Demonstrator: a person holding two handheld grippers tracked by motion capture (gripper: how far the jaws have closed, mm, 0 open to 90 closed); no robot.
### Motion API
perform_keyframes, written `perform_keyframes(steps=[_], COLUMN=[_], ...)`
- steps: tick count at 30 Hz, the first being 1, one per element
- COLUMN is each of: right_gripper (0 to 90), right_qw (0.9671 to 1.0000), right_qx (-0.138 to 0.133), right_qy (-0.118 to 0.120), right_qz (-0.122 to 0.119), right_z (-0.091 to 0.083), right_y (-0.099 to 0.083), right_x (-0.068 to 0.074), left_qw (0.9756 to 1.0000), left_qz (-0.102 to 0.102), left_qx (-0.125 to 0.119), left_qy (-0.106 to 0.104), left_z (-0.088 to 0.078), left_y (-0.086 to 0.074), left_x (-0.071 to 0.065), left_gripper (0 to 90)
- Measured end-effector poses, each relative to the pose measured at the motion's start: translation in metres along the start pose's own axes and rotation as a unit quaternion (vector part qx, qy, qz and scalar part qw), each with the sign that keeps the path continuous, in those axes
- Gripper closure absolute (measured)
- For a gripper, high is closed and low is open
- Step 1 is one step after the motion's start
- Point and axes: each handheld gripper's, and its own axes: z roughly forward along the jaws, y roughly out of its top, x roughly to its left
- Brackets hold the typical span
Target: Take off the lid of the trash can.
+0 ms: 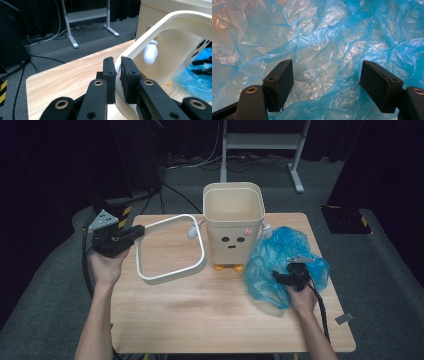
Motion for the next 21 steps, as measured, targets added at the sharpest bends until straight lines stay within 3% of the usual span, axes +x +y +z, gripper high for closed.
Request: perform_keyframes(steps=[21], right_gripper=[26.7], right_qw=[1.0], right_qx=[0.0], right_qy=[0.0], right_qz=[0.0], right_z=[0.0], right_y=[0.0], right_x=[0.0], left_qw=[0.9998], left_qz=[0.008], left_qx=[0.016], left_qy=[0.001], left_z=[0.011], left_y=[-0.021], left_x=[-0.011], left_gripper=[82.6])
